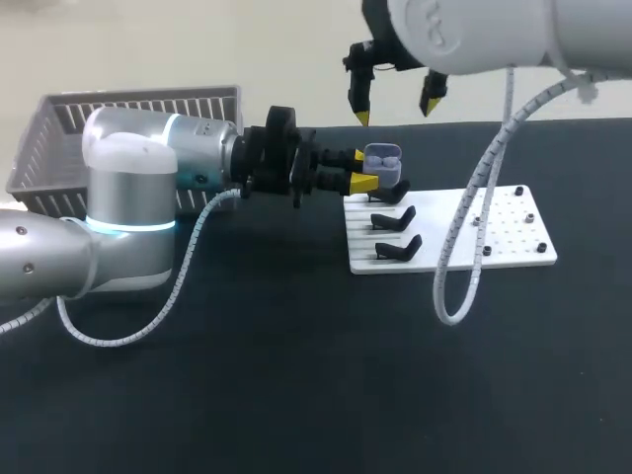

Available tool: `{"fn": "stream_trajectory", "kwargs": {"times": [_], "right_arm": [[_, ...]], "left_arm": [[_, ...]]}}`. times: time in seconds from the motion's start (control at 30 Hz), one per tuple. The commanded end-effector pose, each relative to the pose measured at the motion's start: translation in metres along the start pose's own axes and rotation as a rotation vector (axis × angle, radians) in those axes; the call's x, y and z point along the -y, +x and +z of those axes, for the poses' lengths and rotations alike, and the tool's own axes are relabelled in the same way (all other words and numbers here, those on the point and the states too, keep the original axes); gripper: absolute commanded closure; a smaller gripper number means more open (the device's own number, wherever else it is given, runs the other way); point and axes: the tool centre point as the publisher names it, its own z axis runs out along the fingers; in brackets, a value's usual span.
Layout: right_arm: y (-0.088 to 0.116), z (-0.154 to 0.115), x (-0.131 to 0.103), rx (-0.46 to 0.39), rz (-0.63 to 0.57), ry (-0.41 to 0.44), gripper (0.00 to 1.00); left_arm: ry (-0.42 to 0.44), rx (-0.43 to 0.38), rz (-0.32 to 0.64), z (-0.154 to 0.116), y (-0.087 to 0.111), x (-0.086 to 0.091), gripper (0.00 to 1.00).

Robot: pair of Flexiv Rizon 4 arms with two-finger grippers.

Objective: Pick up each earbud case from the left stands, insert the matching earbuds, close the lid, and place the case in the box.

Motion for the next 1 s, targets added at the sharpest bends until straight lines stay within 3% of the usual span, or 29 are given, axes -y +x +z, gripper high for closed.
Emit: {"fn": "stream_trajectory", "kwargs": {"times": [0.03, 0.4, 0.7, 1.0], "right_arm": [[-0.017, 0.015, 0.013, -0.031, 0.050, -0.016, 0.00], [-0.030, 0.051, 0.036, -0.099, 0.129, -0.016, 0.00], [-0.016, 0.062, 0.042, -0.134, 0.141, -0.019, 0.00], [0.003, 0.056, 0.031, -0.154, 0.108, -0.033, 0.00]], "left_arm": [[-0.001, 0.001, 0.001, 0.000, 0.000, 0.000, 1.00], [-0.001, 0.001, 0.001, 0.000, 0.000, 0.000, 1.00], [-0.001, 0.001, 0.001, 0.000, 0.000, 0.000, 1.00], [-0.001, 0.001, 0.001, 0.000, 0.000, 0.000, 1.00]]}}
